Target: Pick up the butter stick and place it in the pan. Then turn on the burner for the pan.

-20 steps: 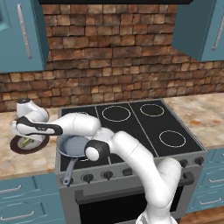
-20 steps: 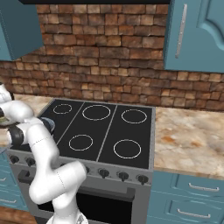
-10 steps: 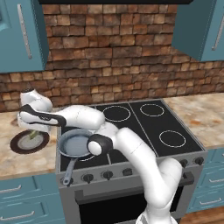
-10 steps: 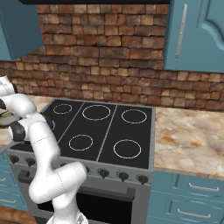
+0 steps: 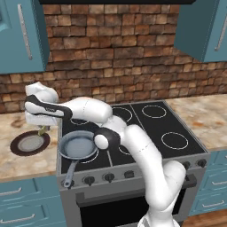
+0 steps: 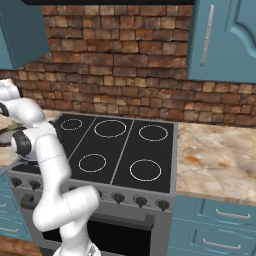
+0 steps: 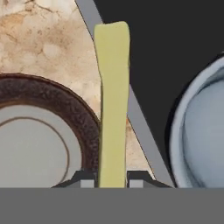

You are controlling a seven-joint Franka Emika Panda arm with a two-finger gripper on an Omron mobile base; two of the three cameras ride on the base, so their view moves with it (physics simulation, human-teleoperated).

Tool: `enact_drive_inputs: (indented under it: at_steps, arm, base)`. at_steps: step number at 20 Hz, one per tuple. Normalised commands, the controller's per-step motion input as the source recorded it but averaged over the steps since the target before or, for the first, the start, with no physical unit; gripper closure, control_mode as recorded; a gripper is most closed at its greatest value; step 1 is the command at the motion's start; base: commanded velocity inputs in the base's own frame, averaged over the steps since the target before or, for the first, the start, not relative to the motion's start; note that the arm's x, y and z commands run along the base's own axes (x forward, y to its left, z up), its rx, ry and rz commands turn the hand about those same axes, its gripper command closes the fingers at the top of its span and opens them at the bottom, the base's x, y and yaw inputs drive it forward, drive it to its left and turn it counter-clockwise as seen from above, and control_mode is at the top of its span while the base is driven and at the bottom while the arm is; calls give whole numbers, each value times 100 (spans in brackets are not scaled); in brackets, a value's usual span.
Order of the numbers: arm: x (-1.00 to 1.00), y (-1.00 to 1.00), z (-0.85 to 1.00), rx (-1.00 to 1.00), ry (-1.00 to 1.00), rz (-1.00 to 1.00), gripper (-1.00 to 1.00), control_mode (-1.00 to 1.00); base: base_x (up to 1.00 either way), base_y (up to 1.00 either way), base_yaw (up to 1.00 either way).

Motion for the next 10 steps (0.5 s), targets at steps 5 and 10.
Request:
enact_drive_inputs:
  at_steps: [5, 10]
  arm:
    - [-32, -62, 11, 3, 0, 0, 100, -100]
    - [-35, -58, 12, 7, 0, 0, 100, -100]
  base:
    - [0, 0, 0]
    - [0, 0, 0]
